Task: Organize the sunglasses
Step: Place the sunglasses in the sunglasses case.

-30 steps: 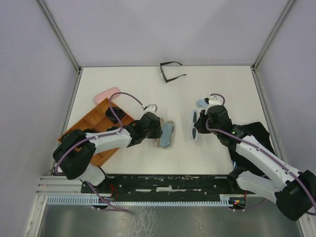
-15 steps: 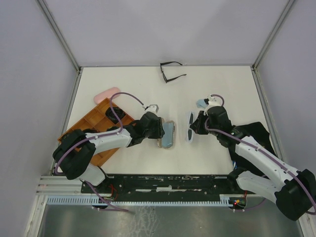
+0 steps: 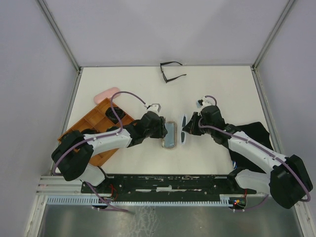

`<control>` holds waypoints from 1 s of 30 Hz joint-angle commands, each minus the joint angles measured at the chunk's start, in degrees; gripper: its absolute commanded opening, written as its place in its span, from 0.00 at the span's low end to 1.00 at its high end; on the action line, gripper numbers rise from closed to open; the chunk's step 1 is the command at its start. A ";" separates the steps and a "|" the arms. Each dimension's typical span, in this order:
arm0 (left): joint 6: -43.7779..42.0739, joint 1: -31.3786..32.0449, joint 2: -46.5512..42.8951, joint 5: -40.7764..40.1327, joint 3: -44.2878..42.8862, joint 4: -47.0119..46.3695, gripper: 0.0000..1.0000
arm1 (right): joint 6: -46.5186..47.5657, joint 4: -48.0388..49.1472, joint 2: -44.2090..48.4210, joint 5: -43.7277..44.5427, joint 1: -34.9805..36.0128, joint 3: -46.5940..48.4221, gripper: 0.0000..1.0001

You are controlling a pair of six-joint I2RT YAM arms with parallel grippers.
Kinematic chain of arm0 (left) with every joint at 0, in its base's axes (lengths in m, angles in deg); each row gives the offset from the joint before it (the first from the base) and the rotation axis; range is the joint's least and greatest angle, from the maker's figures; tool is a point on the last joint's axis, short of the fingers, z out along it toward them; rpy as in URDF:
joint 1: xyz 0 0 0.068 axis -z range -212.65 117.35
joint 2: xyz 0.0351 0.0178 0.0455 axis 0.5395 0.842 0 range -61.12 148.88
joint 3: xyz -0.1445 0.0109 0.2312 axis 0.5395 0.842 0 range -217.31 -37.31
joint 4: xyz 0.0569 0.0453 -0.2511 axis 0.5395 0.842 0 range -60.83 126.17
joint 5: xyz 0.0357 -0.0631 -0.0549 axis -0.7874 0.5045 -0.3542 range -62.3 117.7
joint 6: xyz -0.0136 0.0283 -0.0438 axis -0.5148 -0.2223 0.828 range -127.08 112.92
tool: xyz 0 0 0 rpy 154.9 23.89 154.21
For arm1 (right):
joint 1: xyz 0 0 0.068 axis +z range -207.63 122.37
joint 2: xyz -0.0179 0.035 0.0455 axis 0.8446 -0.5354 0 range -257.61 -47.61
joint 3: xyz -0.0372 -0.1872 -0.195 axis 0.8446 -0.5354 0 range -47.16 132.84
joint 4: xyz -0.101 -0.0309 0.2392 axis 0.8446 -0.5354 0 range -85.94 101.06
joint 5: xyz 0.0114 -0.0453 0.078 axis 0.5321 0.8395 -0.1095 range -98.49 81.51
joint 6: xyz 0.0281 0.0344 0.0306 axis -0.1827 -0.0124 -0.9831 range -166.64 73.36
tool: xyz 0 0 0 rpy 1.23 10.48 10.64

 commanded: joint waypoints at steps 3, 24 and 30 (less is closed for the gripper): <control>0.01 0.51 -1.76 0.45 -2.34 -2.05 0.48 | -3.89 8.53 -5.36 -7.07 0.06 1.10 0.00; -0.51 0.61 -1.92 0.52 -2.04 -2.17 0.47 | -7.17 16.88 -23.06 -15.20 0.02 6.81 0.00; -0.51 0.62 -2.02 0.35 -1.83 -2.15 0.47 | -6.58 15.84 -24.48 -15.16 0.01 7.51 0.00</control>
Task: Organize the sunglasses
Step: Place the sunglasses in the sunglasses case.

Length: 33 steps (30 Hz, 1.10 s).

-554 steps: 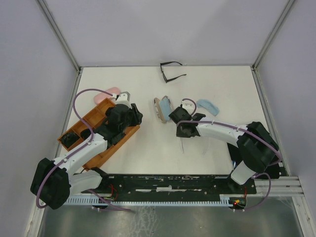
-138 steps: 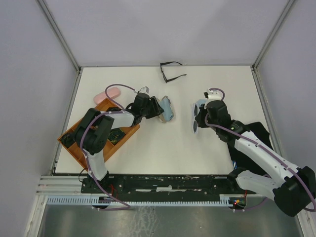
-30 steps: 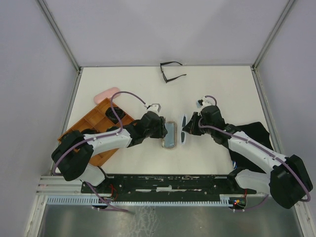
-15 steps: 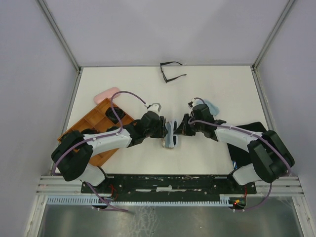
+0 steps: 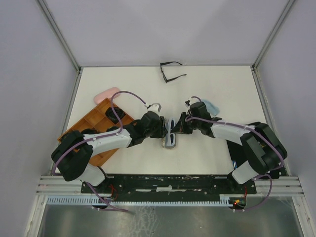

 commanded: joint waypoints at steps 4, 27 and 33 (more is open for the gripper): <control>-0.49 0.34 -1.76 -0.30 -1.66 -2.34 0.47 | 0.60 1.80 -1.58 -0.89 0.00 3.42 0.00; -0.59 0.34 -0.97 -0.21 -2.24 -2.13 0.47 | 1.78 1.94 -5.83 -1.91 0.07 4.23 0.00; -0.59 0.32 -1.08 -0.01 -2.39 -2.04 0.47 | 2.12 1.82 -6.92 -1.84 0.00 4.79 0.02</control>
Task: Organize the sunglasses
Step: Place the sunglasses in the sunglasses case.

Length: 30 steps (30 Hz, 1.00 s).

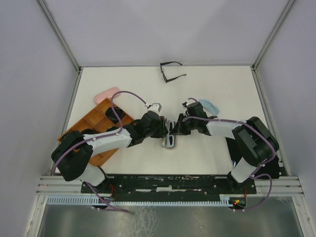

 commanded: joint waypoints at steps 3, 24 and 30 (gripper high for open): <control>-0.67 0.31 -0.95 0.02 -2.35 -1.97 0.47 | 1.23 1.99 -1.14 -0.65 0.04 3.03 0.07; -0.40 0.40 -2.34 -0.26 -1.11 -2.08 0.47 | 1.24 -1.27 0.70 2.19 0.02 2.91 0.24; -0.45 0.42 -2.20 -0.16 -1.04 -2.15 0.47 | 1.56 -2.08 1.38 2.51 0.01 3.24 0.28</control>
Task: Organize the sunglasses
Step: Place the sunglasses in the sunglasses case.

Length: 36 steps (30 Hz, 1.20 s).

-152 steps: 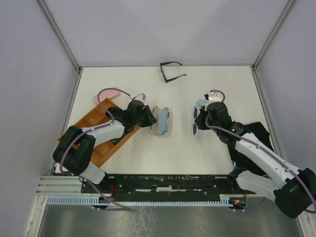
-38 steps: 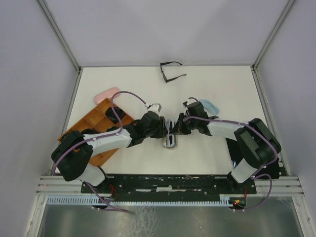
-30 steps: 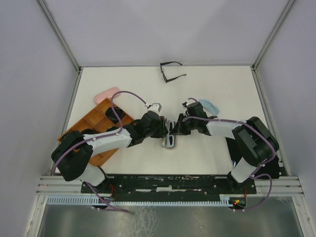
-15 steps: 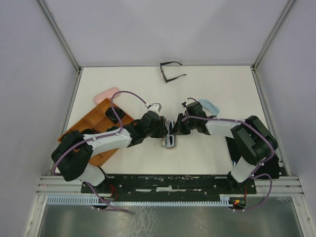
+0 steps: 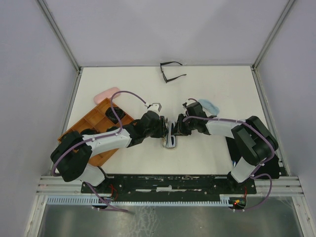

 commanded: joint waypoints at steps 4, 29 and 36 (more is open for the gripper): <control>-0.41 0.31 -2.09 -0.45 -0.69 -2.14 0.47 | 2.24 -2.39 3.83 1.87 0.07 3.04 0.30; -0.49 0.31 -2.38 -0.28 -1.06 -1.88 0.47 | 7.59 -10.22 9.01 8.07 0.04 3.36 0.39; -0.40 0.40 -2.37 -0.19 -1.22 -1.88 0.47 | 5.98 -6.75 6.69 6.09 0.00 2.95 0.45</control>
